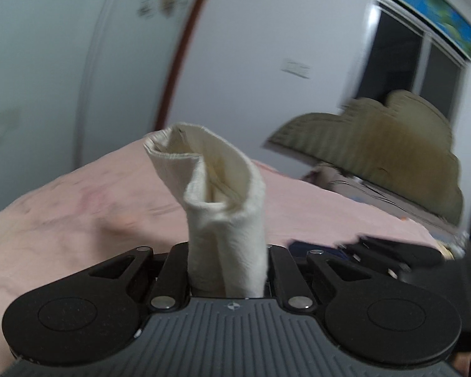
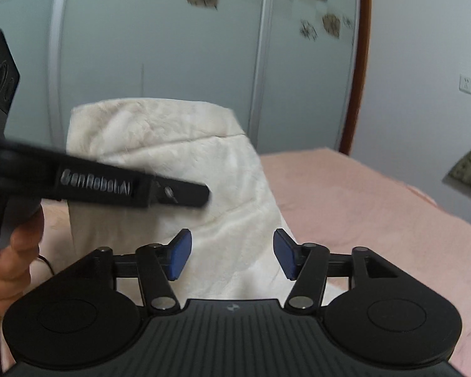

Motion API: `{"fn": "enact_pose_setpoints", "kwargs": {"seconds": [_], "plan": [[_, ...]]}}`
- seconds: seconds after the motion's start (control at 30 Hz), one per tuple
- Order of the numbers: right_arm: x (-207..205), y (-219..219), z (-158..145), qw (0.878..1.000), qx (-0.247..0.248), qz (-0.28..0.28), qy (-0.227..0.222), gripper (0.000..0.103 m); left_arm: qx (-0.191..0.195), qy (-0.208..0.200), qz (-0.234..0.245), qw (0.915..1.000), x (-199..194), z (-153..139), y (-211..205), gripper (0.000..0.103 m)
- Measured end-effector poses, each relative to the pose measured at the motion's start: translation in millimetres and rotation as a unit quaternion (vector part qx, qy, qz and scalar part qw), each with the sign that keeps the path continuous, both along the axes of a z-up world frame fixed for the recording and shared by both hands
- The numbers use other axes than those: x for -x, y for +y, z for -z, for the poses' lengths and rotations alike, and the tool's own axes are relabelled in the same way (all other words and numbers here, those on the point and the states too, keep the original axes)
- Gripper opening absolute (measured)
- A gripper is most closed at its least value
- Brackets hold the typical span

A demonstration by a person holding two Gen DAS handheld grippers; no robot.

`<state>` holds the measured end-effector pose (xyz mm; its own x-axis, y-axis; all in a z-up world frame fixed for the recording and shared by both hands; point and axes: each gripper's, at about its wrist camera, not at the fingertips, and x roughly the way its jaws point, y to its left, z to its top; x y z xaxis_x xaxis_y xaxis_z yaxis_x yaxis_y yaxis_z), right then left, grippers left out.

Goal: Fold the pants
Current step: 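Grasp and lift the folded end with the left gripper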

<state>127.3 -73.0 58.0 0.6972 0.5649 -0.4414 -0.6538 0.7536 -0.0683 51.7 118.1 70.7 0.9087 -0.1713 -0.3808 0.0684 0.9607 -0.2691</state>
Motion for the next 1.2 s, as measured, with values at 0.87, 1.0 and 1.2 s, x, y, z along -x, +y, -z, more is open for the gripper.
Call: {"fn": "enact_pose_setpoints", "kwargs": {"seconds": [0.87,1.0,1.2], "plan": [[86.6,-179.5,51.4,0.99,0.014,0.14,0.006,0.057,-0.079,0.011,0.241,0.9672,0.7,56.0,-254.6,0.015],[92.6,-190.9,65.5,0.988,0.01,0.153,0.022,0.057,-0.083,0.027,0.25,0.9643,-8.8,69.6,-265.8,0.016],[105.7,-204.1,77.8,0.986,0.005,0.161,0.042,0.057,-0.092,0.035,0.262,0.9599,-8.3,84.7,-266.8,0.018]]}}
